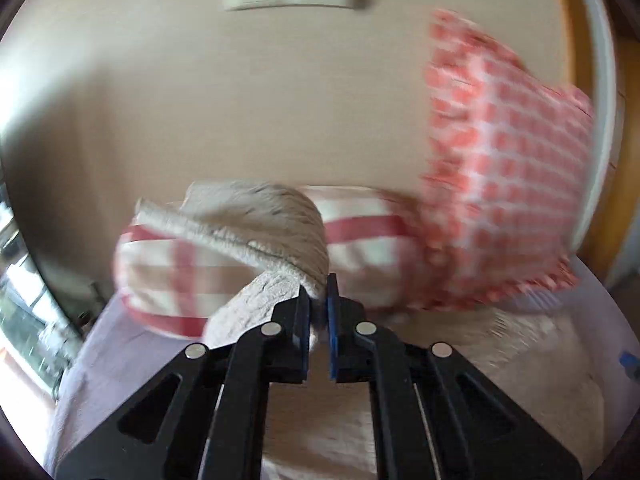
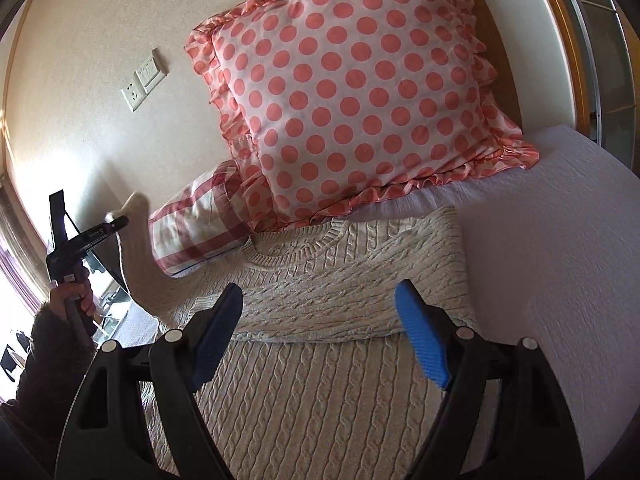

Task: Fold small clothes

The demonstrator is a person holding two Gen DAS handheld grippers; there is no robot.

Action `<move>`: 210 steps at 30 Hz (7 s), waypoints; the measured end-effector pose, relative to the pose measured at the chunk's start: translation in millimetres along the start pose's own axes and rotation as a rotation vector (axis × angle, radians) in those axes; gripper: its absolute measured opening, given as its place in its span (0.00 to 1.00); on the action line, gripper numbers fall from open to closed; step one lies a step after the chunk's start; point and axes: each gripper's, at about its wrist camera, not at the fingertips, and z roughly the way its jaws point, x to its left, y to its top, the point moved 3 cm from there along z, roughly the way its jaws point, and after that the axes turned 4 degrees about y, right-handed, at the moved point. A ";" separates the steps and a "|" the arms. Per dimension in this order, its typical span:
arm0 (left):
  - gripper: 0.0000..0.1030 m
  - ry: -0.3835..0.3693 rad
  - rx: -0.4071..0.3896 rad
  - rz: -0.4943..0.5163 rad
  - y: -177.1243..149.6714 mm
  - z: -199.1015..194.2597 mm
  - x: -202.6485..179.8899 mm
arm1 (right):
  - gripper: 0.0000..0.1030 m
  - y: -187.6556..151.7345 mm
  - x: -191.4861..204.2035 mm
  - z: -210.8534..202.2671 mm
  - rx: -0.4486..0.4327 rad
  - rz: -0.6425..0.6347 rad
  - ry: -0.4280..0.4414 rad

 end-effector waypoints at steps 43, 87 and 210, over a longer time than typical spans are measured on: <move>0.67 -0.292 0.344 -0.242 -256.2 -136.1 57.1 | 0.41 -121.4 -51.0 -50.4 0.302 0.206 -0.120; 0.47 -0.080 0.250 -0.321 -51.5 91.6 75.1 | 0.89 84.3 -102.5 90.6 -0.071 0.378 -0.156; 0.74 -0.294 0.289 -0.030 -130.1 -17.7 -111.5 | 0.99 -22.3 39.6 75.9 0.295 0.041 -0.007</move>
